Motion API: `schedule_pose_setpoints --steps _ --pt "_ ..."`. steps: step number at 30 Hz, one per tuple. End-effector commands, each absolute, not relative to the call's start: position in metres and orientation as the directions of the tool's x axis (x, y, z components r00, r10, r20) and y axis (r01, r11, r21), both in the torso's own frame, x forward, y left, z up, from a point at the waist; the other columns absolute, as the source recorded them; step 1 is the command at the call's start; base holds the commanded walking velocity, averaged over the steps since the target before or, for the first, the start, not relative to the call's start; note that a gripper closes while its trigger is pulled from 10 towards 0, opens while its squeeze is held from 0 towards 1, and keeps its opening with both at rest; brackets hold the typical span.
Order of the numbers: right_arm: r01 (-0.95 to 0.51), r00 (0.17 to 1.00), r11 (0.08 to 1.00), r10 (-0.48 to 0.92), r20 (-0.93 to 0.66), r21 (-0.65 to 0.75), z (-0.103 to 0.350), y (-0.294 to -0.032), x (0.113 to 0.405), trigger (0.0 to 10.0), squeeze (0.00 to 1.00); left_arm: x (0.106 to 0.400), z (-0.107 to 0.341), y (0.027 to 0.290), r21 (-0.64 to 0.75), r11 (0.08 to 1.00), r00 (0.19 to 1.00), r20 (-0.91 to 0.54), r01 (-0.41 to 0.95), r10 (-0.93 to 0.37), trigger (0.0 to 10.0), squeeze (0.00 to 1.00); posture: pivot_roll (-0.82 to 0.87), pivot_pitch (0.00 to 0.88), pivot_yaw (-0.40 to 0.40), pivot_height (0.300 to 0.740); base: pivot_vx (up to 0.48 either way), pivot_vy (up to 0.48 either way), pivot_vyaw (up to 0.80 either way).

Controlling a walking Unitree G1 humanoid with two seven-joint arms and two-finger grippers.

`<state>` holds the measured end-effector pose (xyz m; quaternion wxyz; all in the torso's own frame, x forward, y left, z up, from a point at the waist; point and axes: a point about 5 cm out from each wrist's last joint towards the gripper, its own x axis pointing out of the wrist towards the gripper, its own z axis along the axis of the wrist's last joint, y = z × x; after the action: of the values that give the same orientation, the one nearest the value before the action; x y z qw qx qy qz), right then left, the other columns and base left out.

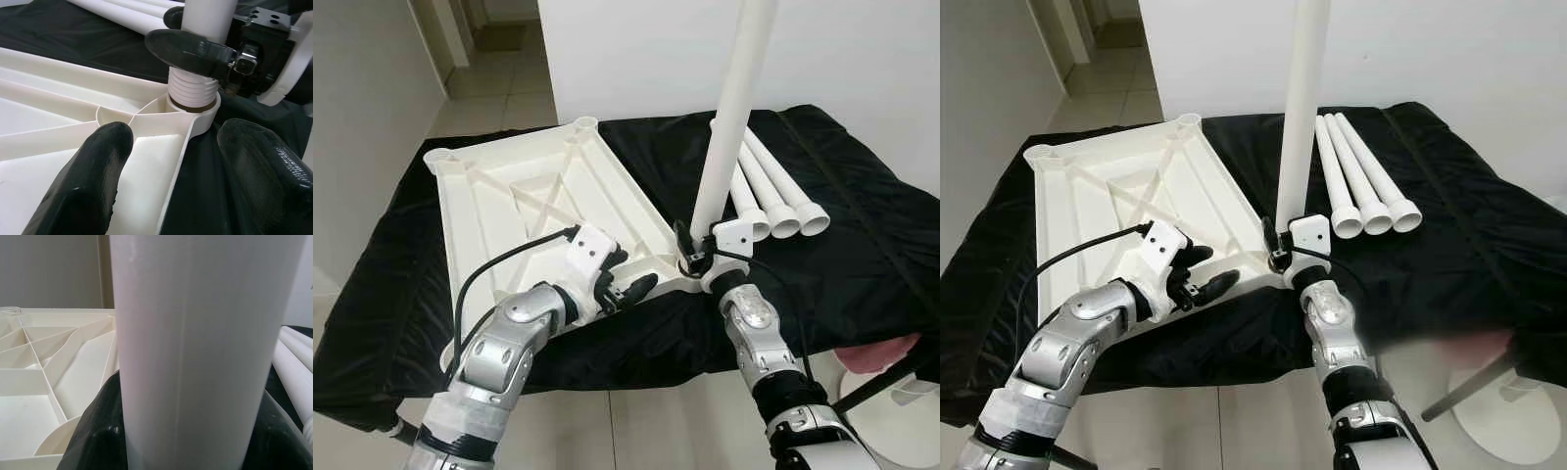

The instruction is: Building children table

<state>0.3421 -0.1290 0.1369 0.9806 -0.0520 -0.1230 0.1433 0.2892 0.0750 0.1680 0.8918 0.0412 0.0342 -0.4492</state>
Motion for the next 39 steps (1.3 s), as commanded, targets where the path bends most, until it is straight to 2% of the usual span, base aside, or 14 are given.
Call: schedule_pose_setpoints --steps 1,12,25,39 --pt "-0.309 0.937 0.938 0.329 0.12 -0.158 0.112 -0.125 0.336 10.0 0.0 0.29 0.168 0.08 0.043 0.63 0.631 -0.1 0.775 -0.769 10.0 0.0 -0.03 0.038 0.063 0.74 0.0 0.0 0.0" --pt "-0.404 0.883 0.871 0.451 0.129 -0.279 0.102 -0.125 0.321 10.0 0.0 0.29 0.17 0.083 0.043 0.638 0.639 -0.103 0.769 -0.762 10.0 0.0 -0.03 0.043 0.067 0.74 0.0 0.0 0.0" --pt "-0.392 0.902 0.911 0.408 0.142 -0.132 0.104 -0.131 0.335 10.0 0.0 0.293 0.174 0.084 0.059 0.642 0.644 -0.103 0.765 -0.758 10.0 0.0 -0.03 0.03 0.073 0.74 0.0 0.0 0.0" --pt "-0.448 0.875 0.884 0.465 0.138 -0.138 0.096 -0.121 0.329 10.0 0.0 0.294 0.176 0.086 0.063 0.653 0.656 -0.101 0.755 -0.748 10.0 0.0 -0.02 0.032 0.07 0.74 0.0 0.0 0.0"
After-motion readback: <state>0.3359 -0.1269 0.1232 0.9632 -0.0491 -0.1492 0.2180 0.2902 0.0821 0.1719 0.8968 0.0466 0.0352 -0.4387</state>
